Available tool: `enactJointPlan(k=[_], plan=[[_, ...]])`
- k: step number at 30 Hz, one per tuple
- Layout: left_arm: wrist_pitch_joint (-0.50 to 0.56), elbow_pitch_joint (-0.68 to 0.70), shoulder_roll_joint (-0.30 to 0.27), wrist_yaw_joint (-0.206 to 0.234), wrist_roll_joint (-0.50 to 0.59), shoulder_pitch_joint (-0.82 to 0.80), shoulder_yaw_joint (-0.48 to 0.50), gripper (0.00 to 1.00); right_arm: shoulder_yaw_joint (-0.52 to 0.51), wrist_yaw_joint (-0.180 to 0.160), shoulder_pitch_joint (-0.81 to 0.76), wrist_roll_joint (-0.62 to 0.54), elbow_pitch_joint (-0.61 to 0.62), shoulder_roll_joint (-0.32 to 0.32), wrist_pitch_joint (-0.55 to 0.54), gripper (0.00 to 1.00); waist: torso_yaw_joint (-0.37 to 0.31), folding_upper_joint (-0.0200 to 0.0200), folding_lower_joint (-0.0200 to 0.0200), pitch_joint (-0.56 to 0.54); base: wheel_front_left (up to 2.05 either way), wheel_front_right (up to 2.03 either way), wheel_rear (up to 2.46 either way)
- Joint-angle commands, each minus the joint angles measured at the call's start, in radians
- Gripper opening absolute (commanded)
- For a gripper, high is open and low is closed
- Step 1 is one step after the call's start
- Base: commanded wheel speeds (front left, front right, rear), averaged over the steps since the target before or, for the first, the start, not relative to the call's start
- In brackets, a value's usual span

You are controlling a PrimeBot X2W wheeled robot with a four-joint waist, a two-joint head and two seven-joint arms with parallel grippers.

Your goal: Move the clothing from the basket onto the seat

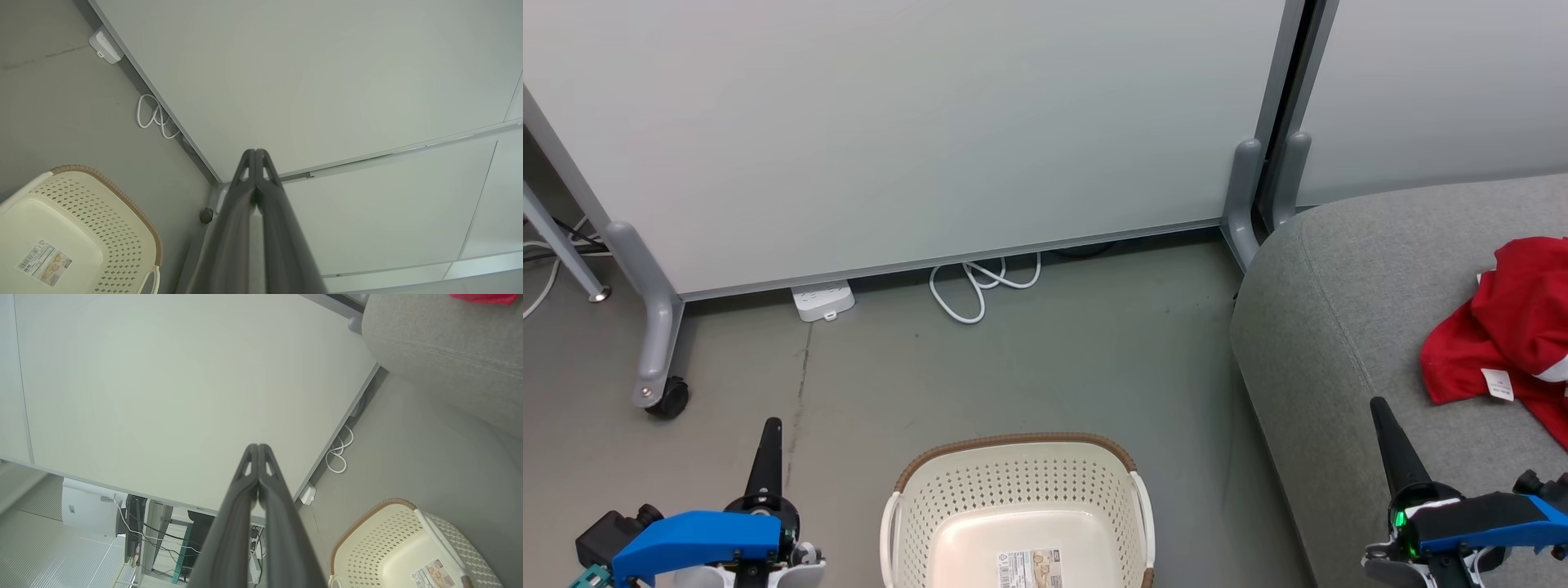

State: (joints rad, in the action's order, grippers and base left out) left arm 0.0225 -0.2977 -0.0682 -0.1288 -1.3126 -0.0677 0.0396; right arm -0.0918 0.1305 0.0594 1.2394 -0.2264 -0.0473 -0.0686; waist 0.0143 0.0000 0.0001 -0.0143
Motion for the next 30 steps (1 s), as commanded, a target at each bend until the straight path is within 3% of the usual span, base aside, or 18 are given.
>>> enactJointPlan(k=[1, 30], plan=[[0.007, 0.012, -0.001, -0.002, -0.02, -0.024, 0.009, 0.0, -0.004, 0.0, 0.023, 0.03, 0.003, -0.004, -0.003, 0.0, -0.001, 0.0, -0.0001, 0.001, 0.0, 0.0, 0.0], [0.068, 0.043, 0.013, -0.003, -0.215, -0.041, 0.059, 0.0, -0.018, 0.0, 0.045, 0.27, -0.012, -0.005, -0.034, 0.0, -0.009, 0.0, -0.0001, 0.011, 0.0, 0.0, 0.0]])
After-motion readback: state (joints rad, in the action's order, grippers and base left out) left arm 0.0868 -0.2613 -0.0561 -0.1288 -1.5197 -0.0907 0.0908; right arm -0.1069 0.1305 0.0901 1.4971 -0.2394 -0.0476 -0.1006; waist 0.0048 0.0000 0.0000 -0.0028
